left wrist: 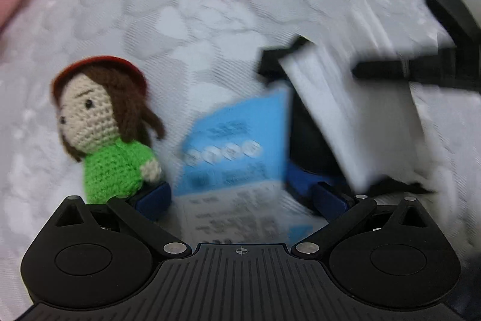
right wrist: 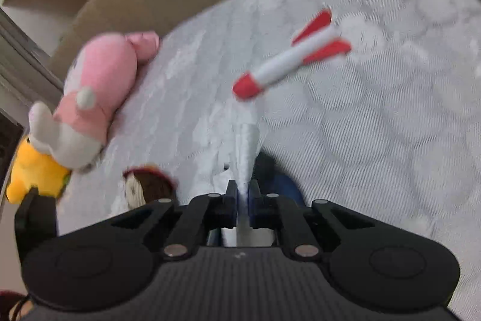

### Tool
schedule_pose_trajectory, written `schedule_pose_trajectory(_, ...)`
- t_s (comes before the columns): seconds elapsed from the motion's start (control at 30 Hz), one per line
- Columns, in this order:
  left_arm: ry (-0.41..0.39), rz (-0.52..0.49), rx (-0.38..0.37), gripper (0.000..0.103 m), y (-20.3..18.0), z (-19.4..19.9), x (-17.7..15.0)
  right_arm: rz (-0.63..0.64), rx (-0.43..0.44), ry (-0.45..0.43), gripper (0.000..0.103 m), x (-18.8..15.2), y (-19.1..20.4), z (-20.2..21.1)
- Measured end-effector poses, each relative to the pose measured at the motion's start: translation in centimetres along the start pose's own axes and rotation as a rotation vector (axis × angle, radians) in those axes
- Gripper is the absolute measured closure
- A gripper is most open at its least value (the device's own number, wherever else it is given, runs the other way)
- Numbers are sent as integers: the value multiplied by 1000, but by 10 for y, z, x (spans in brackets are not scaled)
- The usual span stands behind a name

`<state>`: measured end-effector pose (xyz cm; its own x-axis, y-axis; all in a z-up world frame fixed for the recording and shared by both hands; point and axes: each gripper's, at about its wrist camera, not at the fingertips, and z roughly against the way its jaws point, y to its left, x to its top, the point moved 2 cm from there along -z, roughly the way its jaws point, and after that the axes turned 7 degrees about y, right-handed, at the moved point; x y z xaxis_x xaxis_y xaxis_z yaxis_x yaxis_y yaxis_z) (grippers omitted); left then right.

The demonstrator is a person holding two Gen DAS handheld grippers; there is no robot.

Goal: Clean container
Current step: 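Grasp the white wet wipe with the right gripper and lift it, then grasp the black knee pad strap with the left gripper and lift it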

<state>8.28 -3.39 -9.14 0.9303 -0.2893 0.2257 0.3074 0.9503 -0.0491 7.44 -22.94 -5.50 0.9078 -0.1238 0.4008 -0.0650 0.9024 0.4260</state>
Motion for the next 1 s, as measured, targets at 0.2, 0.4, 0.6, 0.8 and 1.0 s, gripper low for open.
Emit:
schedule_pose_trajectory(0.2,-73,73,132,0,32,15,5,64,-137,56,91,-5,0,-15)
schedule_pose_trajectory(0.4,-141,120,154,0,43,36,3,34,-224,36,91,-1,-17,-14)
schedule_pose_trajectory(0.6,-135,200,-329,0,31,47,0,59,-149,12,65,5,-15,-9)
schedule_pose_trajectory(0.8,100,231,-397,0,7,1,-11,159,-253,77,51,1,-6,-30)
schedule_pose_trajectory(1.0,127,259,-359,0,15,-11,-12,49,-179,64,88,9,-25,-33)
